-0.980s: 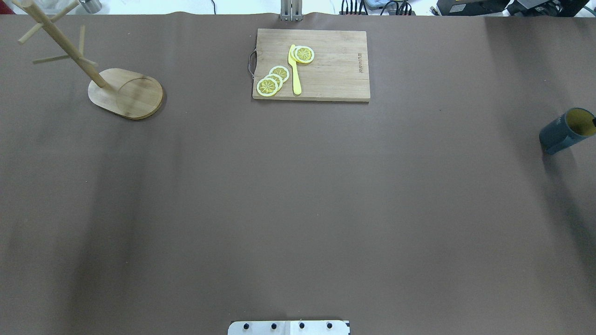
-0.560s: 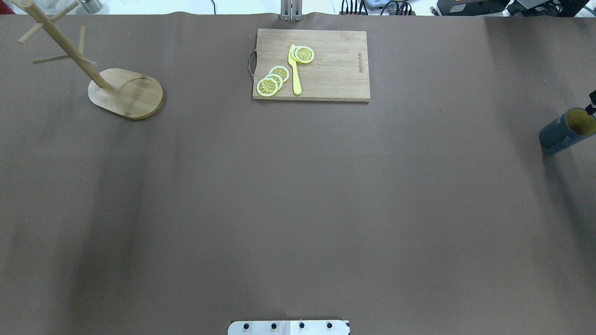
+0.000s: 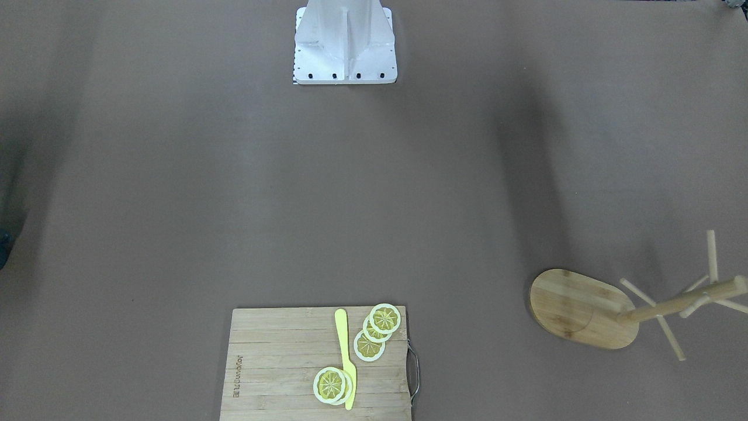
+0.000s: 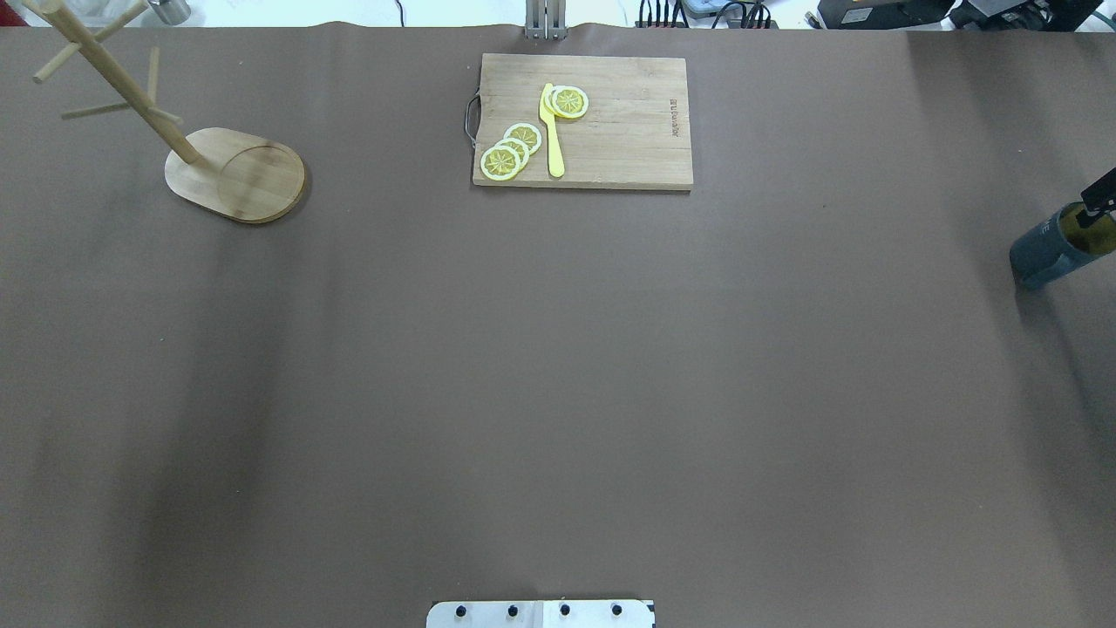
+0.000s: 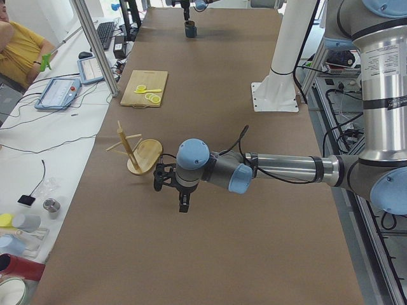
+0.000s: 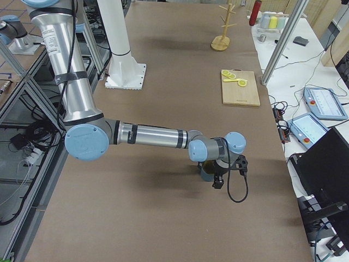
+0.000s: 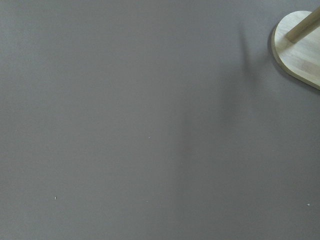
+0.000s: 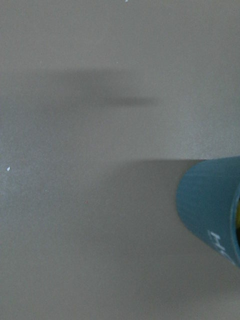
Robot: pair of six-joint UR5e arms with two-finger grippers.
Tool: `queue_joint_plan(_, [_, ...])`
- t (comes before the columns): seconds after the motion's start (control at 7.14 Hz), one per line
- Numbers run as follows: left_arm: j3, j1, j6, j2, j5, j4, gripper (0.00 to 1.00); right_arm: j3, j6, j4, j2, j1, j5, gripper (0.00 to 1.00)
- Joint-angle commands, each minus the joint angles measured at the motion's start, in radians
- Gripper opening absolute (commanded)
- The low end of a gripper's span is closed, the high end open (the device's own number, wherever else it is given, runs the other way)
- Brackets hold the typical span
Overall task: Hang cup on storage rack
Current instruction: 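Lower the right gripper toward the teal mug and close on it, then carry the teal mug with the right gripper to the table center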
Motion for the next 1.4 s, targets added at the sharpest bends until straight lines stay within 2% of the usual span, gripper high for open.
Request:
queue_joint_plan(0.0, [-0.034, -0.004, -0.032, 0.011, 0.013, 0.000, 0.98, -0.005, 0.060, 0.021, -0.001, -0.016, 0.010, 0.14])
queue_joint_plan(0.14, [-0.032, -0.003, -0.032, 0.014, 0.013, -0.012, 0.98, -0.004, 0.069, 0.021, 0.002, -0.030, 0.014, 0.00])
queue_joint_plan(0.42, [-0.023, -0.001, -0.032, 0.014, 0.013, -0.014, 0.98, 0.019, 0.071, 0.021, 0.005, -0.032, 0.042, 0.00])
queue_joint_plan(0.56, [-0.026, -0.001, -0.032, 0.014, 0.012, -0.015, 0.98, 0.063, 0.080, 0.009, 0.005, -0.032, 0.080, 0.00])
queue_joint_plan(0.7, [-0.028, -0.001, -0.032, 0.014, 0.007, -0.015, 0.98, 0.144, 0.214, 0.012, 0.005, -0.053, 0.109, 0.00])
queue_joint_plan(0.98, [-0.023, 0.000, -0.032, 0.013, 0.007, -0.015, 0.98, 0.357, 0.586, 0.015, 0.028, -0.216, 0.114, 0.00])
queue_joint_plan(1.26, [-0.012, 0.002, -0.027, 0.010, 0.006, -0.023, 0.98, 0.464, 0.887, 0.018, 0.127, -0.373, 0.084, 0.00])
